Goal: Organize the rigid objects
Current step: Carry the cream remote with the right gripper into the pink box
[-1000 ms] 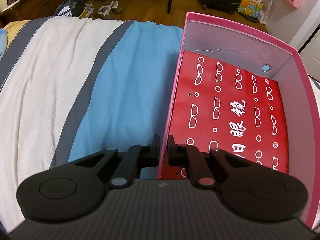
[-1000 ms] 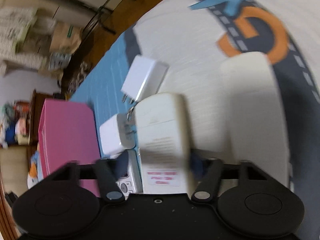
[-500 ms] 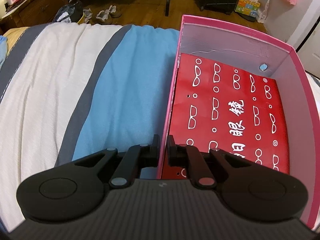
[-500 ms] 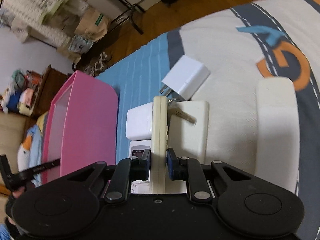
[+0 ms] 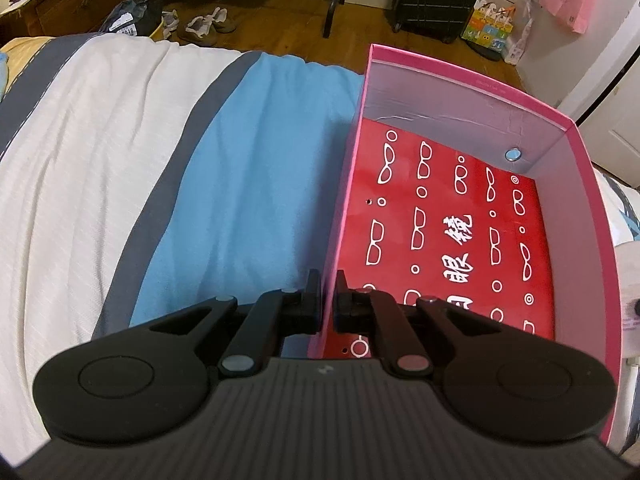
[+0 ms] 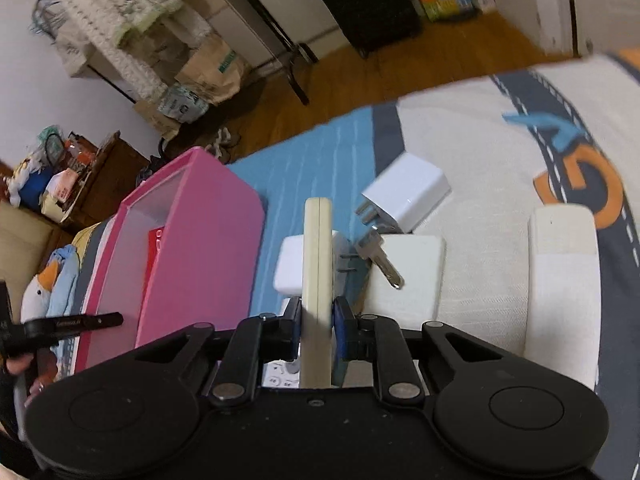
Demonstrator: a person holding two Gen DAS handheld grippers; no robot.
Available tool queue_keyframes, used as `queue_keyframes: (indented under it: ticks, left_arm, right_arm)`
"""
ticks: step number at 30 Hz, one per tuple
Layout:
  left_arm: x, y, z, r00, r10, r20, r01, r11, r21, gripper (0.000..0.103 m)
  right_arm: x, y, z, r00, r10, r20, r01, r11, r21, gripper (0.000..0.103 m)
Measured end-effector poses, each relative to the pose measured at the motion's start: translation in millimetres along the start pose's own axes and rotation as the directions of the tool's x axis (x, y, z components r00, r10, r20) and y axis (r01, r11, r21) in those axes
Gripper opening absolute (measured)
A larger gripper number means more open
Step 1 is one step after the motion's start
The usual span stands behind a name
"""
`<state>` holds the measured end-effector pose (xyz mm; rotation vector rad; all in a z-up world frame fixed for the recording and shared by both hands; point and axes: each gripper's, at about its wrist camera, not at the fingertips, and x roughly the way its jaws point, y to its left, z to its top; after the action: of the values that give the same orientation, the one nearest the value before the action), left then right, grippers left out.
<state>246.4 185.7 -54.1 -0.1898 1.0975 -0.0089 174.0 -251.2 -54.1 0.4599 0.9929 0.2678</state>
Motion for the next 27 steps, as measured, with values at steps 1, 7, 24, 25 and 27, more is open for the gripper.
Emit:
queue_keyframes:
  ticks: [1,7,24,25,27]
  left_arm:
    - [0.3,-1.6,-0.3,1.0,0.008,0.0,-0.008,1.0,0.007,0.004]
    - [-0.5,-6.8,1.1,0.999,0.033,-0.005,-0.032,0.999,0.034,0.004]
    - [0.9,16.0,0.7,0.996,-0.08,-0.042,0.077,0.995,-0.055,0.007]
    - [1.0,16.6,0.7,0.996,-0.084,-0.042,0.082,0.995,-0.057,0.007]
    - [1.3,17.8,0.4,0.995,-0.093,-0.042,0.09,0.994,-0.064,0.007]
  right_arm:
    - [-4.5,4.1,-2.0,1.0,0.009,0.013,-0.008,1.0,-0.011,0.021]
    - [-40.3,35.5,-18.2,0.97,0.224,0.1,-0.223,0.975,-0.013,0.021]
    - [57.4,234.9,-54.7,0.998,-0.045,-0.044,0.0,0.705,-0.709,0.02]
    - [65.5,240.8,-60.0,0.995,-0.097,-0.017,0.051,0.657,-0.752,0.02]
    - [82.2,250.7,-64.7,0.982,-0.191,-0.003,0.117,0.613,-0.781,0.02]
